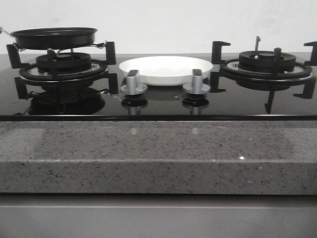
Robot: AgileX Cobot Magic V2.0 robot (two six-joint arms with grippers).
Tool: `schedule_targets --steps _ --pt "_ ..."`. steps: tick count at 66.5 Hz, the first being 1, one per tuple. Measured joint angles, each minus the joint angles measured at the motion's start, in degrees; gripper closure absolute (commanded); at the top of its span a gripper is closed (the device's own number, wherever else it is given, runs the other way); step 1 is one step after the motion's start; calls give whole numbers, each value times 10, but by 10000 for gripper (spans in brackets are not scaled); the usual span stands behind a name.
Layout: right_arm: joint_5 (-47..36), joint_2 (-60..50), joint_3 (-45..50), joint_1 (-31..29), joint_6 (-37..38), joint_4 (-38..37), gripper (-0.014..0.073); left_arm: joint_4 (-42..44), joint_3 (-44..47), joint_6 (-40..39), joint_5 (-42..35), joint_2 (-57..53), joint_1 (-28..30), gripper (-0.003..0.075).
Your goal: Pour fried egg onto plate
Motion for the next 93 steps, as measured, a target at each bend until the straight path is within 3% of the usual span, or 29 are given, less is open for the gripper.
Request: schedule_targets --steps 61,71,78,93 --pt "-2 0 0 0 1 0 662 0 0 0 -1 0 0 740" --pt "2 0 -4 0 1 0 662 2 -3 0 -48 0 0 740" --pt "31 0 -39 0 1 0 662 2 -35 0 -45 0 0 740" --pt "87 22 -186 0 1 0 662 12 -193 0 27 43 0 740"
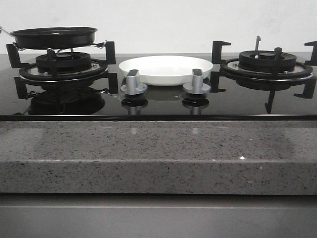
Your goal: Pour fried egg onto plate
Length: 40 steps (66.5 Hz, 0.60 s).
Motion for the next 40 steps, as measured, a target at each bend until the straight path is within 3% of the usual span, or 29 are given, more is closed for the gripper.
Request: schedule_targets --steps 22,40 --pt "106 177 -205 0 0 0 662 3 -199 0 181 153 0 740" --pt "205 308 -238 0 0 0 662 3 -220 0 255 248 0 740"
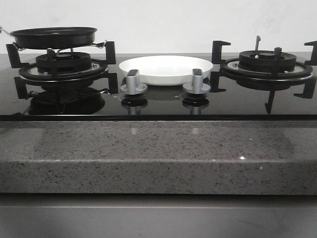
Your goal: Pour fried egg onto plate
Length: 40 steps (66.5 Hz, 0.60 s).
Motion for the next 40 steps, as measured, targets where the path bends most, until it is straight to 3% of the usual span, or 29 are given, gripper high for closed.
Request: schedule_targets --steps 20,26,36,40 --pt "28 99 1 0 0 0 643 -1 19 0 5 51 0 735" --pt "31 110 1 0 0 0 526 -1 19 0 5 58 0 645" --pt "32 117 1 0 0 0 168 -1 19 0 5 61 0 367" --pt "32 118 1 0 0 0 77 -1 19 0 4 61 0 343"
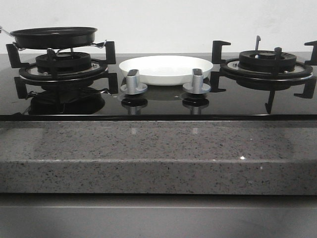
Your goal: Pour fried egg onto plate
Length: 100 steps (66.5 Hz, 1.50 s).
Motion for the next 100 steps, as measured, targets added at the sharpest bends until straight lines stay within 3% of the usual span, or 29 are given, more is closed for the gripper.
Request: schedule_targets --steps 16,28,43,78,100 --pt "18 37 -25 6 -9 40 106 0 0 0 -3 0 0 346" --pt "38 110 -86 60 -72 96 127 0 0 0 -3 0 0 346" --pt "32 215 -168 111 -91 113 127 0 0 0 -3 0 0 346" --pt "135 507 -446 111 -94 142 127 -1 0 0 -3 0 0 346" --pt "176 629 -558 111 -97 143 127 -1 0 0 -3 0 0 356"
